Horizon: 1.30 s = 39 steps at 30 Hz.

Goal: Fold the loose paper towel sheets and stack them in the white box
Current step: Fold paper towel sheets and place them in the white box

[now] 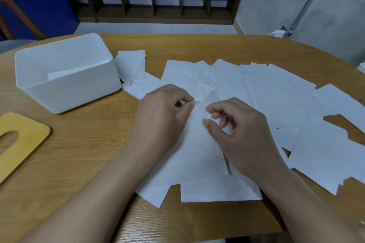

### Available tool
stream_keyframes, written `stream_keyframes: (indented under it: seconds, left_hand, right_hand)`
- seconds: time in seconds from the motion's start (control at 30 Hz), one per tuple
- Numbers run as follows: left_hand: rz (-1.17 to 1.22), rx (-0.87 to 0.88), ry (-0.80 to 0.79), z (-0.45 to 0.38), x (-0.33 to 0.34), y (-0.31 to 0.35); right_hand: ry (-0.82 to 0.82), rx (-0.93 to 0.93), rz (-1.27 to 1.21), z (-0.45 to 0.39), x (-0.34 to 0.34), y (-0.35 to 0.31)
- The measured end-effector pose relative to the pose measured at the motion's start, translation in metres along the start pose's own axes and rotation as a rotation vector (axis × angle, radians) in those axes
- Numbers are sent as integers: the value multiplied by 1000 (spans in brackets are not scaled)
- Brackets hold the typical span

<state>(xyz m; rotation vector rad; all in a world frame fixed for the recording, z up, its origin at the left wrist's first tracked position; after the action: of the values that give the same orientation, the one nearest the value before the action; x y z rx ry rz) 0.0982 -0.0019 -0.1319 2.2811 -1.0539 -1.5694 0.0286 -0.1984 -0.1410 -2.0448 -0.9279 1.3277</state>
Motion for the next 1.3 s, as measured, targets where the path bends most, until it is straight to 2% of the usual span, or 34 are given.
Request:
stream_keyframes:
  seconds: [0.13,0.27,0.5,0.6,0.7,0.83,1.03,1.3]
  left_hand:
    - [38,-126,16,-3,-16,-8]
    - [5,-179,21,-5,-29,-19]
    - [-271,-141,7,-5,-28,-41]
    - [-229,-93,-2,-5,-24,-28]
    - [-208,-113,-102,0,-16,-15]
    - [-293,-148,-241,2,-5,-15]
    - [-99,-192,-264,-3,-3,-11]
    - [176,-175,-119,-2,-8,-13]
  right_hand:
    - [-2,27,-15,0,0,1]
    - [-24,46,-9,0,1,1]
    - [-72,38,46,0,3,-3]
    - [-79,44,64,0,5,-2]
    - [-91,54,73,0,6,-2]
    - [-96,53,95,0,7,-1]
    - [-108,45,112,0,7,0]
    - [-64,40,77,-1,4,-5]
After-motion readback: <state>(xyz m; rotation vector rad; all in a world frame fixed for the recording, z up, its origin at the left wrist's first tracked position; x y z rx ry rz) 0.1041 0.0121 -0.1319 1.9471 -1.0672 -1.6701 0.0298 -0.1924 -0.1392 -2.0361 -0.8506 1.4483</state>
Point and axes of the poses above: each hand's wrist, its own z-axis away from the middle knuckle, its own x-axis out of the palm, y = z × x, the point moved 2 cm from there along -z, towards the middle knuckle, and after that the axes turned 10 degrees about -z, right-handed, at the moved point
